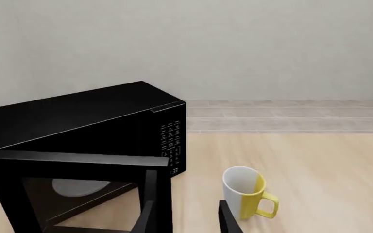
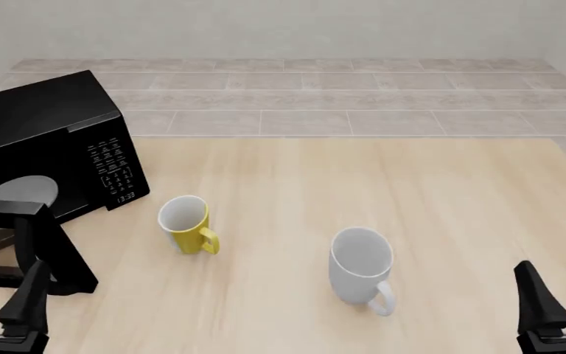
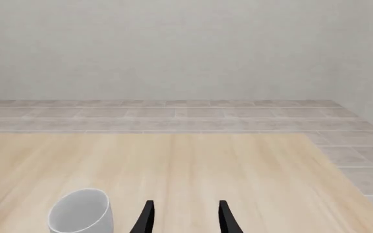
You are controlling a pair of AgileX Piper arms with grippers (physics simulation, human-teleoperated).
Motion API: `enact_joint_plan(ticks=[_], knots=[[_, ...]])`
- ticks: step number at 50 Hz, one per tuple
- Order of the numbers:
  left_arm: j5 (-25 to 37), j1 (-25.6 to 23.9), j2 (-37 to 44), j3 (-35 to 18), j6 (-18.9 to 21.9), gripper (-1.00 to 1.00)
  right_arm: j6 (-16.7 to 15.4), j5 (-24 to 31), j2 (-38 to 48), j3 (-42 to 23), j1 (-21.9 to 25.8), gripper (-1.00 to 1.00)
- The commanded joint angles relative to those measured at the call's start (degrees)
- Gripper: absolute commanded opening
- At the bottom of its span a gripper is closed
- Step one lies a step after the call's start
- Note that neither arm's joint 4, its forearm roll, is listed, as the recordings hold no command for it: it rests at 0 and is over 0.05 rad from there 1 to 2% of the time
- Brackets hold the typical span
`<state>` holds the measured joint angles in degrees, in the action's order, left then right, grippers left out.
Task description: Close the microwave.
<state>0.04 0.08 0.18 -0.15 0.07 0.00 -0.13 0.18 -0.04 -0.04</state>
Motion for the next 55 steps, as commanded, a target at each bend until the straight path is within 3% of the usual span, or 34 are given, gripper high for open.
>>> enact_joint_plan(ticks=[1, 16, 23, 38, 41, 44, 50, 53, 55], knots=[[0.18, 1.09, 0.46, -0.44, 0.2, 1.0, -0.48, -1.13, 1.31, -0.03, -0.33, 1.0], [-1.73, 1.76, 2.92, -0.48, 0.77, 1.0, -0.95, -1.14, 1.29, -0.06, -0.6, 1.0], [-6.72, 1.85, 8.74, -0.21, 1.45, 1.0, -1.09, -0.54, 0.71, -0.13, -0.83, 1.0], [-7.96, 1.96, 18.84, -5.81, -1.42, 1.0, -1.28, 0.38, -0.03, -0.81, -0.92, 1.0], [-12.56, 3.66, 27.59, -6.16, -3.09, 1.0, -1.66, 0.47, -0.1, -1.24, -1.05, 1.0], [-13.37, 6.28, 30.27, -7.13, -3.99, 1.0, -1.67, 0.29, 0.21, -1.53, -1.29, 1.0], [-16.31, 4.99, 35.33, -7.26, -3.56, 1.0, -1.83, 0.37, 0.12, -1.68, -1.29, 1.0], [-21.25, 4.74, 43.56, -7.62, -7.56, 1.0, -1.81, 0.3, -0.07, -1.43, -1.35, 1.0], [-23.29, 5.19, 45.38, -7.39, -5.98, 1.0, -1.91, 0.37, 0.02, -1.45, -1.25, 1.0]])
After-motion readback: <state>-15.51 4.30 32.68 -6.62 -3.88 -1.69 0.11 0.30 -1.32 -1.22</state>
